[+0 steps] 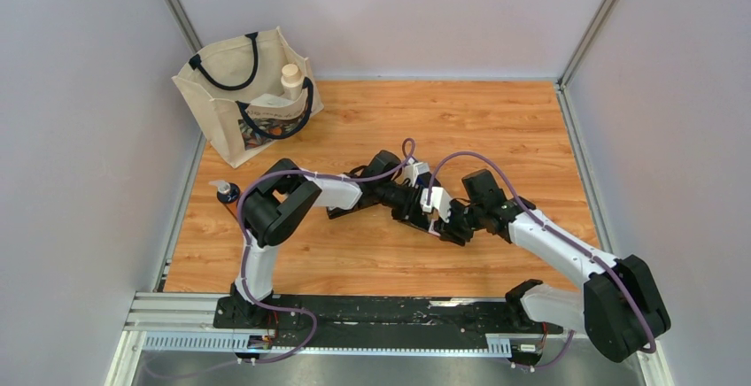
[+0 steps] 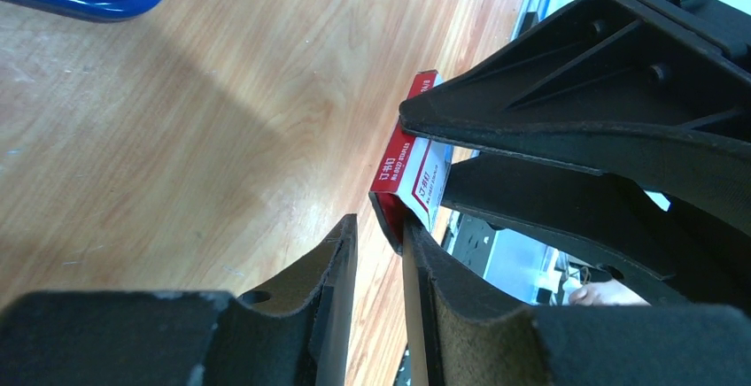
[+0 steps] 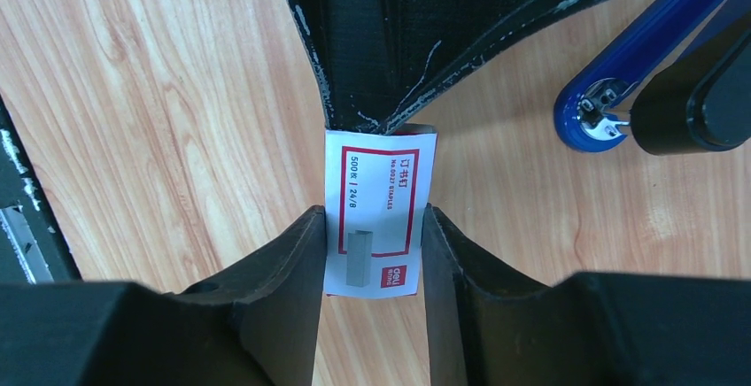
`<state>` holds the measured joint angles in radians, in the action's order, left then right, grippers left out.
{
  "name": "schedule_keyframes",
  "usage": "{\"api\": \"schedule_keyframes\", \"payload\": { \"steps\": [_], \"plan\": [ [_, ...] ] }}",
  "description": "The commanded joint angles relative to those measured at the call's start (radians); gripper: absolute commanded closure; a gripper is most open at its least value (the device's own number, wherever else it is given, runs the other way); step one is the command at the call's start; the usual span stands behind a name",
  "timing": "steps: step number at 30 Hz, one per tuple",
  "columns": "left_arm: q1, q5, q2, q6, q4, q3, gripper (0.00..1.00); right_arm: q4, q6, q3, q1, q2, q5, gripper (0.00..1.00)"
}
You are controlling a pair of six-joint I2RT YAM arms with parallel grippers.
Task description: Load the staples into the stapler
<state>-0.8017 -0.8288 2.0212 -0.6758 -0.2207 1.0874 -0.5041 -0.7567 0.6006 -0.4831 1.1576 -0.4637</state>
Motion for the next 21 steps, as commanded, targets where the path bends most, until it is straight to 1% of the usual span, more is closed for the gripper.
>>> {"api": "schedule_keyframes", "payload": {
  "steps": [1,21],
  "plan": [
    [0.012,-0.013,-0.038,0.056,0.035,0.016,0.66,0.073,-0.021,-0.009,0.015,-0.027,0.022,0.58],
    [0.001,-0.023,-0.004,0.044,0.011,0.014,0.67,0.064,-0.015,0.002,0.023,-0.024,-0.004,0.58]
  ]
}}
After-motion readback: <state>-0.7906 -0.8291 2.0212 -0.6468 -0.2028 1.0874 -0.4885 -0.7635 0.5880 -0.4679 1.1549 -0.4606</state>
